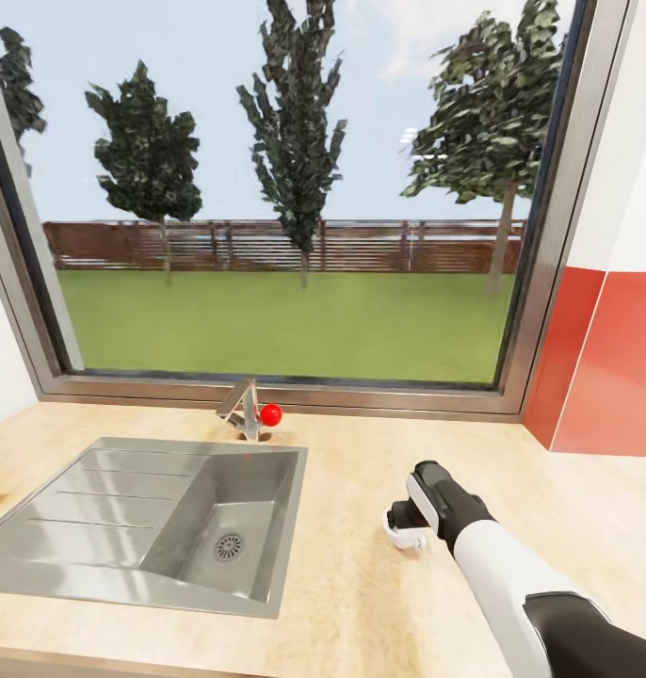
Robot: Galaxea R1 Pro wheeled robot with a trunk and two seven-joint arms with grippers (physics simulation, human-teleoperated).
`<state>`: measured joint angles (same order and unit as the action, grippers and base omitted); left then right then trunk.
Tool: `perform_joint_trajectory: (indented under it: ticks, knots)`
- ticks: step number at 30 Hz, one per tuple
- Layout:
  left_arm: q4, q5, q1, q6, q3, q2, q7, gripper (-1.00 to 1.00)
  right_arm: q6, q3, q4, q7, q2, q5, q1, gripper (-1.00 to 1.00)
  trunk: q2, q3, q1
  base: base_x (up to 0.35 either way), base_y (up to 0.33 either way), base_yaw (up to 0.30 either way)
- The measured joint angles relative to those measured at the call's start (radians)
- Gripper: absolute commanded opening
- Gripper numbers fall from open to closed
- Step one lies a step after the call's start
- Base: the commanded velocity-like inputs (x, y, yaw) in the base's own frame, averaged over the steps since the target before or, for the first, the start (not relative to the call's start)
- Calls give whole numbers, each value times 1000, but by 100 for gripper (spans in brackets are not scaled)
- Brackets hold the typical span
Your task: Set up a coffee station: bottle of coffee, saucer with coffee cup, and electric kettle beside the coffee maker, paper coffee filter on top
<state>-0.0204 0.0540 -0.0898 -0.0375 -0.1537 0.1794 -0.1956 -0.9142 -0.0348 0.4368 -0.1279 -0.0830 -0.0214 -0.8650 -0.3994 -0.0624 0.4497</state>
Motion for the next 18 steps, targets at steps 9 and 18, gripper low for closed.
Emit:
perform_joint_trajectory:
  ticks: [9,18]
  knots:
    - [0,0,0,0,0,0,0,100,7,0,-2,0,0,0,0,100,0,0,0,0,0,0]
    - [0,0,0,0,0,0,0,100,7,0,-14,0,0,-1,1,100,0,0,0,0,0,0]
